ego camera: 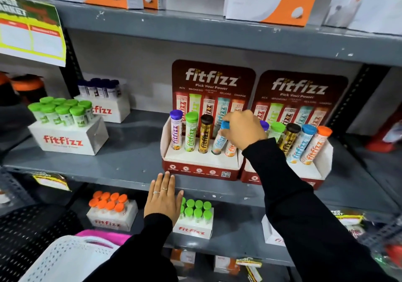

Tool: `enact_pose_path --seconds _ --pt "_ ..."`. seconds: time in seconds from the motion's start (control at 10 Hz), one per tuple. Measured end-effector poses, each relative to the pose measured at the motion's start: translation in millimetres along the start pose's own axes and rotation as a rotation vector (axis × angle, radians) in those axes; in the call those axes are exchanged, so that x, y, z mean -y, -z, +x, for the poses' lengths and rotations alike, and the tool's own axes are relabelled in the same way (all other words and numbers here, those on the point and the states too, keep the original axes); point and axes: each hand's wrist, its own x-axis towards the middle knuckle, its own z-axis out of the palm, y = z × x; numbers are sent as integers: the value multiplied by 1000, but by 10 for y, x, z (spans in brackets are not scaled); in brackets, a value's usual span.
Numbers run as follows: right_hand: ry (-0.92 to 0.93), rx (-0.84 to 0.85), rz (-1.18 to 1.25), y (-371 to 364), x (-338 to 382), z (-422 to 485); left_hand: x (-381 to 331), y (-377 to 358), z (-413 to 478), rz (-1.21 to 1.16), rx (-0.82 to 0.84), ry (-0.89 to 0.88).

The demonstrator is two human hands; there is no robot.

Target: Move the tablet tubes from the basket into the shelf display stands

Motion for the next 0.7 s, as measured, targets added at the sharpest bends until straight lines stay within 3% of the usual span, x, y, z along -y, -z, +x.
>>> enact_pose_path --seconds 0.5,0.7 --pt "-29 156 -10 19 18 190 11 0 7 -39 -12 2" --pt "112 -22 -28 41 111 -364 -74 125 5 -42 -92 -24"
